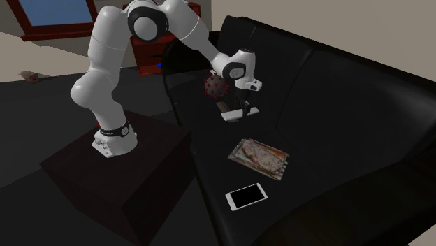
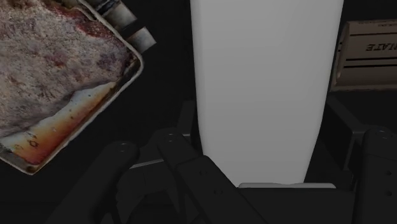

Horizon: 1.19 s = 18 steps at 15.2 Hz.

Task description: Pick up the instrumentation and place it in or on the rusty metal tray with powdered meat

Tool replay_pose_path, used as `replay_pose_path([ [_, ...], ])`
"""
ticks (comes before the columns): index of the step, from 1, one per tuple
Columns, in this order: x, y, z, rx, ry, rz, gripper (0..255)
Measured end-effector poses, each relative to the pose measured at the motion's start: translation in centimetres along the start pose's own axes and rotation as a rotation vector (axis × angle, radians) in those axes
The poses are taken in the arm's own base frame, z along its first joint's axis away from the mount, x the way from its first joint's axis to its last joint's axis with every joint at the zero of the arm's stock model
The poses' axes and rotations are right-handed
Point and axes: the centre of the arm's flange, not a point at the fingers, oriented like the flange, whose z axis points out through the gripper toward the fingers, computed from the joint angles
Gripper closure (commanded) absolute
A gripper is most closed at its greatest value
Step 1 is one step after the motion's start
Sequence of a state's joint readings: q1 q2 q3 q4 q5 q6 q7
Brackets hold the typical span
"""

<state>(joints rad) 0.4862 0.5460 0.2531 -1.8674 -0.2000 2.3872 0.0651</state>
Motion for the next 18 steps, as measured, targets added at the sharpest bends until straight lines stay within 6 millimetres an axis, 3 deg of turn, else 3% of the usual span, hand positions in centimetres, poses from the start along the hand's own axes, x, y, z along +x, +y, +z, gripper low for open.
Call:
replay_pose_path([
  [5,0.0,5.9,-0.7,0.000,0.000,0.001,255],
  [18,0.0,22.7,-0.2,0.000,-0.001,0.002,255],
])
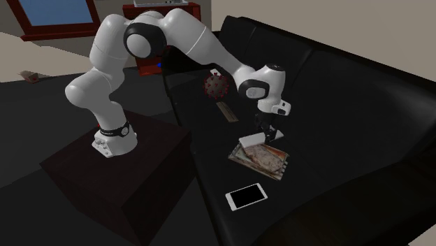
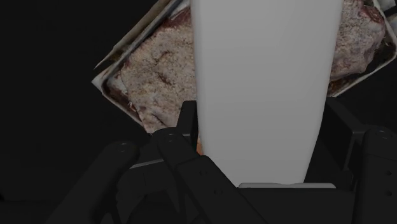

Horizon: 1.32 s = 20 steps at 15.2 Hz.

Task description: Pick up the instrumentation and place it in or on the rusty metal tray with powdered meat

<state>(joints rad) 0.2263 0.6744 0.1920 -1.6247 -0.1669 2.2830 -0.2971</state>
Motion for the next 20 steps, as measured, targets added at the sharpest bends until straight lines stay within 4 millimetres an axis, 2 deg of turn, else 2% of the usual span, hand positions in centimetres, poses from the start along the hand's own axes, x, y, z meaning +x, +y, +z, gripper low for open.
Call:
replay_pose_path([
  [4,0.0,0.7,2.0,0.000,0.000,-0.001,255],
  [13,-0.1,0.7,6.5,0.001,-0.001,-0.002,255],
  [20,-0.1,0.6,6.9,0.000,0.001,-0.002,255],
])
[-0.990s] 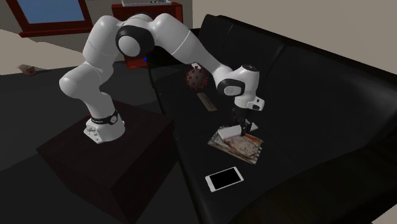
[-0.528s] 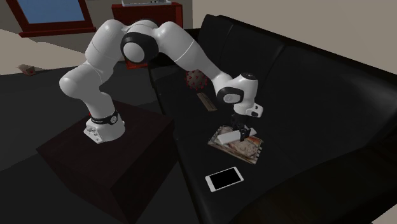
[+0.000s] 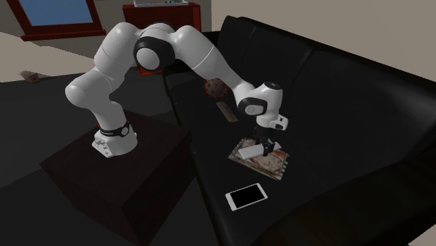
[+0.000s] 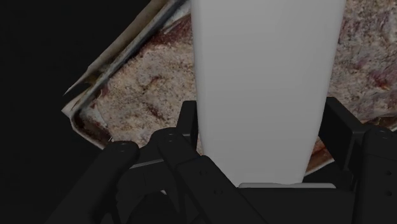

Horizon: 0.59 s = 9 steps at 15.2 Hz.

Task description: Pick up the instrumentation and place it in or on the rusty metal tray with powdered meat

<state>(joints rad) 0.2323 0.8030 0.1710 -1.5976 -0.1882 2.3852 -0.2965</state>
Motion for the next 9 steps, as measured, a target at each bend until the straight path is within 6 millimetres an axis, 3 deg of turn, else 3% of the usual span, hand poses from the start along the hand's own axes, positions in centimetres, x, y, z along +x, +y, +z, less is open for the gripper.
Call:
replay_pose_path([
  [1,0.0,0.0,0.0,0.000,0.000,0.000,0],
  [7,0.0,0.0,0.1,0.000,-0.001,0.000,0],
  [9,0.0,0.1,-1.4,0.000,-0.001,0.000,0],
])
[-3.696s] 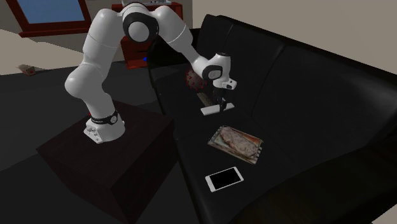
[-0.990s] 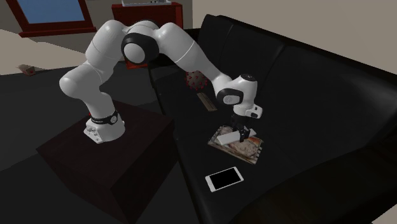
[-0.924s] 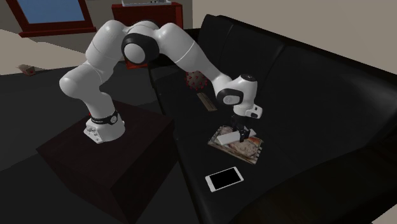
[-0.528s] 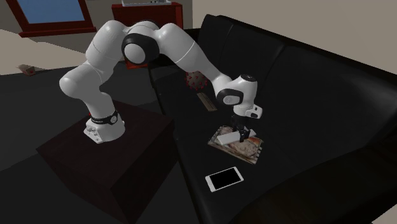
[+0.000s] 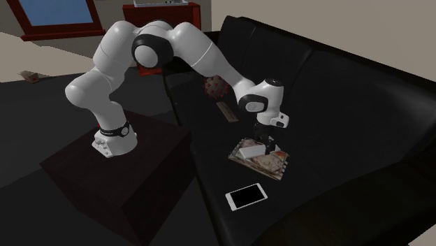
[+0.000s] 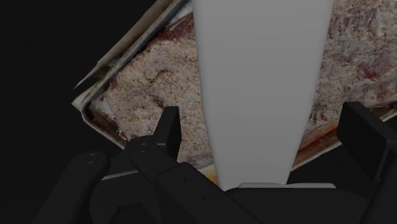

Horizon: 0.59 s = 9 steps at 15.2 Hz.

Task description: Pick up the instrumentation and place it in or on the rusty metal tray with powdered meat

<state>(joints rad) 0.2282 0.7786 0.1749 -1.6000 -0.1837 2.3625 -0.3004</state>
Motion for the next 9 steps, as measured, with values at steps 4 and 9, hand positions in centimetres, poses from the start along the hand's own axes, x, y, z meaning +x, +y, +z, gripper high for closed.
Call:
replay_pose_path([
  [4,-0.1,-0.1,-3.3,-0.001,0.001,0.000,0],
  [9,-0.1,-0.1,-3.5,0.000,0.000,0.000,0],
])
